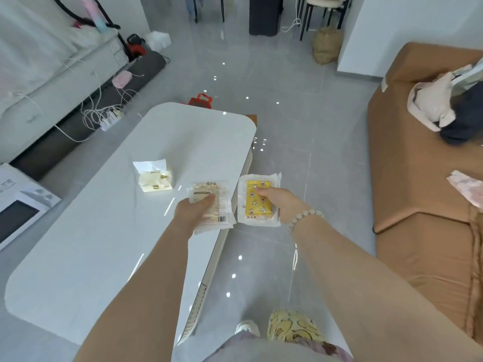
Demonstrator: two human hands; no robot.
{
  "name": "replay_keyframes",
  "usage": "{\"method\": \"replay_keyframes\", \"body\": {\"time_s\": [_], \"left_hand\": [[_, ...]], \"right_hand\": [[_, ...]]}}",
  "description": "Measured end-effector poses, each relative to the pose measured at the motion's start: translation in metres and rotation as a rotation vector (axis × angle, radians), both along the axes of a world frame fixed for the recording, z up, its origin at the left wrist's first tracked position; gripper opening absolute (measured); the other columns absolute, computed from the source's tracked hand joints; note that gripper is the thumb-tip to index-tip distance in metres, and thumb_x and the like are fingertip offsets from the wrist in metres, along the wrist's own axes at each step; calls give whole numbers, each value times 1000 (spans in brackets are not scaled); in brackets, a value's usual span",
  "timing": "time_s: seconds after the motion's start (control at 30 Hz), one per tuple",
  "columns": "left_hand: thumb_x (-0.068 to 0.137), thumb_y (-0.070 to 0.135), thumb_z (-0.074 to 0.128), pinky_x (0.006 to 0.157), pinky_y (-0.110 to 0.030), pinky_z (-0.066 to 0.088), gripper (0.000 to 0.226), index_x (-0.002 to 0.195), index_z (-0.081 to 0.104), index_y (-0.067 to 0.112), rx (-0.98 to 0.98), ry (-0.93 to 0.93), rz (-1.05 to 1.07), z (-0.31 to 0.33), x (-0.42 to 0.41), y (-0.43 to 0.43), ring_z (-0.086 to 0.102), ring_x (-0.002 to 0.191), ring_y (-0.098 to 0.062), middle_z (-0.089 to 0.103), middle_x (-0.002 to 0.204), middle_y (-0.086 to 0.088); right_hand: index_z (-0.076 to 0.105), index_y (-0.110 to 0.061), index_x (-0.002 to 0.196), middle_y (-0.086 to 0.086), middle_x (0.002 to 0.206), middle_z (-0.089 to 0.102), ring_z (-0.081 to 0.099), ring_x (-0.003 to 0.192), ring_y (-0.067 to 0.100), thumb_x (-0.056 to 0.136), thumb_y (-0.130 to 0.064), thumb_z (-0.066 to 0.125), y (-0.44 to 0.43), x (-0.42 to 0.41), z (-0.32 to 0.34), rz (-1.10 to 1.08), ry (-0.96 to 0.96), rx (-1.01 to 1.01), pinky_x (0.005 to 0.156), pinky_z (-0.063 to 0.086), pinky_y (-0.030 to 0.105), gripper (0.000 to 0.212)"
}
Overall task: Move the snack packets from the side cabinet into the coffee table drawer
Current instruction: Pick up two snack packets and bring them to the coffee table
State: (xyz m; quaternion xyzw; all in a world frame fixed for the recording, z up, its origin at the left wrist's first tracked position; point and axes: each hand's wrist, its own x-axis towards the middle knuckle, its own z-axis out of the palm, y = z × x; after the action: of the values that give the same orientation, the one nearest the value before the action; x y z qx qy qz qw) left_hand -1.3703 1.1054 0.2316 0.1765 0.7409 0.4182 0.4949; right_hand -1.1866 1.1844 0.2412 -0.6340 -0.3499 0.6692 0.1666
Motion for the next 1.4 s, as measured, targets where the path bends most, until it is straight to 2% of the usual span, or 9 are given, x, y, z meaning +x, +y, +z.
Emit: {"method": "replay_keyframes", "body": {"time_s": [0.2,0.3,0.47,0.57,0.67,0.83,1.03,1.27,1.4], "left_hand": [[81,30,74,87,-35,52,29,100,67,10,-57,13,120,-20,-23,31,66,91,-27,69,97,-8],[81,31,74,84,-34,51,31,101,66,9,-91,-4,211,-30,-29,52,65,90,-28,68,96,-8],[82,33,72,70,-28,50,28,98,65,11,-118,-35,384,-36,-35,92,64,81,-24,67,88,-4],[83,33,71,78,-32,51,27,96,65,11,-108,-87,491,-44,-42,108,64,80,-22,67,86,-3],[83,31,72,85,-36,52,23,95,66,12,-75,-141,603,-57,-45,117,65,81,-23,68,89,-4],[81,34,73,93,-44,52,39,110,66,9,-78,-174,741,-85,-58,120,67,98,-29,70,106,-10],[83,34,71,89,-42,54,31,106,67,13,-87,-232,738,-145,-60,102,69,92,-27,72,101,-8],[84,31,68,76,-37,56,29,106,65,13,-87,-299,967,-223,-51,73,70,85,-25,72,97,-7],[85,29,68,77,-38,56,29,108,64,13,-76,-297,1046,-251,-54,66,70,85,-25,72,98,-7]], "right_hand": [[65,-10,104,9,110,68,63,105,27,75,-33,76,67,-34,-29,150,-80,-51,98,47,44,39],[64,-12,93,9,112,67,61,110,28,80,-34,72,101,-52,-41,263,-118,-78,102,44,43,26],[58,-9,120,5,110,67,63,104,24,80,-40,70,169,-84,-52,473,-204,-73,92,47,33,53],[56,-6,110,2,102,63,61,100,20,87,-34,66,195,-103,-44,604,-257,-42,81,44,26,37],[57,-5,111,5,104,64,61,104,22,88,-30,65,213,-121,-55,713,-312,25,88,48,29,36],[62,-3,111,9,110,68,64,101,25,86,-31,65,215,-151,-112,888,-426,105,92,51,34,38],[60,-2,111,7,96,65,56,83,20,89,-27,59,234,-193,-197,1055,-463,189,74,46,28,33],[56,-2,118,14,112,64,60,101,26,90,-27,57,199,-231,-292,1274,-414,256,81,46,30,38],[61,-4,102,12,103,67,62,100,28,87,-22,58,186,-244,-327,1375,-381,445,74,44,26,24]]}}
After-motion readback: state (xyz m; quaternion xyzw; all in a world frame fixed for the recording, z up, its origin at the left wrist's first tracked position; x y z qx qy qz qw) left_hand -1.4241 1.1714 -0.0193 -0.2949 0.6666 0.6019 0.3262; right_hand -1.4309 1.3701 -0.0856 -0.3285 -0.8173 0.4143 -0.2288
